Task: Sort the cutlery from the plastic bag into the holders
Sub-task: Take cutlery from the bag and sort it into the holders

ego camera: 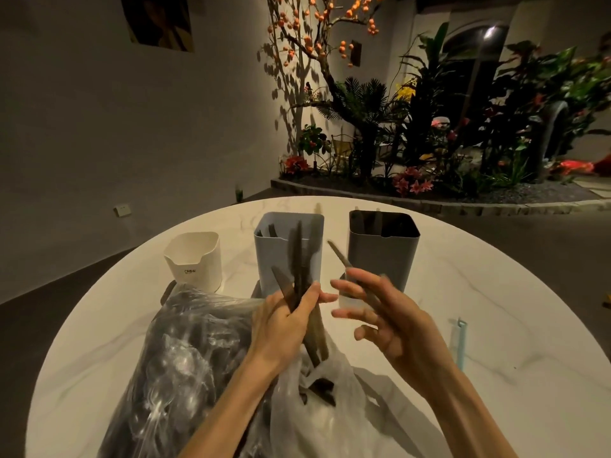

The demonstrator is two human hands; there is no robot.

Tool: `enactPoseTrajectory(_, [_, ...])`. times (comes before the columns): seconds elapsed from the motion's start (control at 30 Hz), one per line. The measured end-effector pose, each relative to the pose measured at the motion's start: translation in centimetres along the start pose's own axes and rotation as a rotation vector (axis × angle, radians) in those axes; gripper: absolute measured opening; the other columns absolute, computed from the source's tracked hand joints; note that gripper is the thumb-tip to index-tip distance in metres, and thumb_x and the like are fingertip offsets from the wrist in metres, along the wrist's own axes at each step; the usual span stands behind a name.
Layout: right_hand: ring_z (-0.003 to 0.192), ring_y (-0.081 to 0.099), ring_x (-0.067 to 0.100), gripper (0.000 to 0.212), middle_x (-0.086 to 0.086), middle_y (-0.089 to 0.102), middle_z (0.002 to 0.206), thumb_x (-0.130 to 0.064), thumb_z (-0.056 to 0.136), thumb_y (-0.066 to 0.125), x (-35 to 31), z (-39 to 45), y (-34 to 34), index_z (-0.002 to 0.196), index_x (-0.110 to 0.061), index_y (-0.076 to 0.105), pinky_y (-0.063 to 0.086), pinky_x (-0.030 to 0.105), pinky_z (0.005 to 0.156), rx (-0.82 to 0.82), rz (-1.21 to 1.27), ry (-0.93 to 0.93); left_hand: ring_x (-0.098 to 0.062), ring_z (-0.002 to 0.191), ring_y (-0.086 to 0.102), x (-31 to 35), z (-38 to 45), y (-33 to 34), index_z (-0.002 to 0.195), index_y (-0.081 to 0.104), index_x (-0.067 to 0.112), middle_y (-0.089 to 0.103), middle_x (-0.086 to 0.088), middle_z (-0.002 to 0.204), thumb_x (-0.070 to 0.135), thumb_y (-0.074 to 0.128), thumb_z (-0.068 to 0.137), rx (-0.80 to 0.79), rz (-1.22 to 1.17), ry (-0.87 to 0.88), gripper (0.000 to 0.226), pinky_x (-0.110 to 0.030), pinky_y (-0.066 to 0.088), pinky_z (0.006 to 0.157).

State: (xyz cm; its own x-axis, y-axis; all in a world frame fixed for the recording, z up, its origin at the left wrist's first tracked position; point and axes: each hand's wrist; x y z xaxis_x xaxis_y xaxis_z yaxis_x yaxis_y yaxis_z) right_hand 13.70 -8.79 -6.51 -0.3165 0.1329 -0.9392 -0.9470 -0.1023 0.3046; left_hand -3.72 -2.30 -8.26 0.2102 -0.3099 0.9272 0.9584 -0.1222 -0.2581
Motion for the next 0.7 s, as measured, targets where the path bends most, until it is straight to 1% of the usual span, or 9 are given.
enactPoseTrajectory(0.1, [0.111,0.068,0.038,0.089,0.006,0.063,0.136,-0.075,0.071,0.066,-1.1,-0.4,0.3,0.135,-0.014,0.055,0.06,0.029,0.065,-0.072,0.229,0.028,-0.012,0.078,0.068,-0.9,0.3,-0.4,0.086,0.078,0.04,0.071,0.018,0.074,0.06,0.048,0.097,0.124,0.217,0.25,0.038,-0.042,0.056,0.074])
enactPoseTrajectory(0.13, [0.107,0.069,0.038,0.084,0.007,0.066,0.132,-0.071,0.069,0.072,-1.1,-0.4,0.2,0.13,-0.013,0.06,0.06,0.028,0.063,-0.039,0.22,0.009,-0.017,0.079,0.066,-0.8,0.4,-0.6,0.082,0.077,0.045,0.068,0.017,0.071,0.064,0.048,0.095,0.126,0.212,0.243,0.037,-0.048,0.055,0.076])
enactPoseTrajectory(0.2, [0.092,0.073,0.037,0.048,0.01,0.074,0.116,-0.048,0.084,0.072,-0.8,-0.2,0.1,0.114,-0.01,0.069,0.058,0.025,0.057,0.099,0.024,-0.061,-0.018,0.095,0.064,0.0,0.2,-0.5,0.078,0.076,0.047,0.069,0.018,0.076,0.065,0.051,0.093,0.043,0.101,0.125,0.034,-0.051,0.048,0.092])
enactPoseTrajectory(0.27, [0.07,0.072,0.029,0.03,0.013,0.076,0.089,-0.034,0.088,0.063,-0.3,0.0,0.3,0.099,-0.008,0.075,0.053,0.023,0.051,0.204,-0.155,-0.095,-0.002,0.095,0.067,1.1,-0.3,-0.3,0.075,0.077,0.035,0.074,0.017,0.082,0.052,0.055,0.096,-0.096,-0.133,-0.056,0.036,-0.041,0.046,0.101])
enactPoseTrajectory(0.3, [0.058,0.067,0.023,0.029,0.012,0.073,0.076,-0.034,0.087,0.062,0.0,0.0,0.5,0.092,-0.009,0.077,0.05,0.022,0.048,0.236,-0.206,-0.099,0.002,0.088,0.07,1.6,-0.5,-0.2,0.078,0.077,0.027,0.076,0.014,0.082,0.042,0.054,0.098,-0.169,-0.242,-0.13,0.034,-0.033,0.05,0.096])
enactPoseTrajectory(0.37, [0.049,0.059,0.012,0.026,0.006,0.069,0.063,-0.034,0.088,0.063,0.3,0.0,0.9,0.085,-0.015,0.081,0.044,0.016,0.046,0.29,-0.3,-0.125,-0.011,0.088,0.075,1.7,-0.4,-0.1,0.098,0.073,0.01,0.079,0.002,0.091,0.03,0.052,0.1,-0.263,-0.369,-0.216,0.029,-0.023,0.058,0.076])
enactPoseTrajectory(0.43, [0.065,0.068,0.007,0.019,-0.004,0.075,0.072,-0.03,0.09,0.065,0.7,0.2,1.1,0.087,-0.019,0.08,0.046,0.01,0.052,0.329,-0.353,-0.164,-0.025,0.092,0.076,1.6,-0.3,0.2,0.113,0.069,0.006,0.078,-0.006,0.101,0.03,0.054,0.1,-0.302,-0.42,-0.273,0.031,-0.027,0.06,0.07])
enactPoseTrajectory(0.53, [0.085,0.069,0.003,0.015,-0.012,0.073,0.082,-0.038,0.089,0.066,1.8,0.8,1.1,0.088,-0.031,0.079,0.051,0.01,0.063,0.371,-0.443,-0.182,-0.027,0.089,0.076,1.1,-0.2,0.4,0.112,0.067,0.012,0.079,-0.007,0.096,0.032,0.061,0.097,-0.329,-0.422,-0.361,0.026,-0.034,0.062,0.07])
enactPoseTrajectory(0.7, [0.084,0.072,0.014,0.011,-0.006,0.071,0.094,-0.043,0.088,0.07,3.2,1.1,0.8,0.097,-0.041,0.074,0.057,0.021,0.06,0.409,-0.54,-0.164,-0.027,0.108,0.072,0.0,0.1,0.3,0.121,0.07,0.016,0.075,-0.012,0.112,0.043,0.068,0.09,-0.402,-0.364,-0.405,0.042,-0.052,0.051,0.102])
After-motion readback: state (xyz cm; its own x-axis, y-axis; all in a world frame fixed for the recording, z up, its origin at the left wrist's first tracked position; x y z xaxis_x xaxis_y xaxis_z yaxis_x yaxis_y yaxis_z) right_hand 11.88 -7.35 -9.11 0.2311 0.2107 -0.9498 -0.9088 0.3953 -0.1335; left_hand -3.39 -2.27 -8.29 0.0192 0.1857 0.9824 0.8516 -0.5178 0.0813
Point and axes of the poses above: each hand's wrist, its own z-axis towards the middle knuckle, its own y-axis out of the palm, x = y × z
